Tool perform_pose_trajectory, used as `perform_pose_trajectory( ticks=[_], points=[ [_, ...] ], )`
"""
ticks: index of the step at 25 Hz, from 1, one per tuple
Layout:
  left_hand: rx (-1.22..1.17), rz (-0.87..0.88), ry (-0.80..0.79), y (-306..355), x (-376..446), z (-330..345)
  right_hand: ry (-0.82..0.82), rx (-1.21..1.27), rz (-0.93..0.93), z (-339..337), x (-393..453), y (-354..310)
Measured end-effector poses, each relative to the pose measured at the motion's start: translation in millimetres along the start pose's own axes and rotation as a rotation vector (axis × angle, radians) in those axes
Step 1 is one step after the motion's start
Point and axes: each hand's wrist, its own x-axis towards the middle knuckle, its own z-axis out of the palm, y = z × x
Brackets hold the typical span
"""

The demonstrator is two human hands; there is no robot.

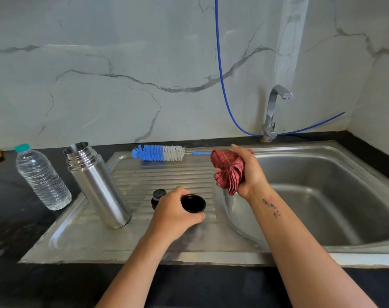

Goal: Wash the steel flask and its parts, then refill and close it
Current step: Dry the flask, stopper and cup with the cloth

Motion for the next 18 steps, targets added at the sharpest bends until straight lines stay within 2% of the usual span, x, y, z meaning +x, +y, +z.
perform_pose_trajectory(
  ticks=[5, 8, 13, 15, 18],
  points=[
    [0.010, -0.004, -0.026, -7, -4, 4, -0.012, -0.080, -0.052, 0, 1, 9],
    [0.086, 0.027, -0.016, -1, -10, 2, 0.042, -0.174, -0.105, -3, 0, 7],
    [0.072, 0.286, 0.099, 53, -3, 2, 0.143, -0.338, -0.159, -23, -21, -17],
    [0.050, 0.372, -0.009, 81, 5, 19, 0.201, -0.368, -0.158, -41, -43, -33],
    [0.090, 0.475, -0.320, 125, 3, 68, 0.363, -0.371, -0.235, -84, -80, -63]
  ],
)
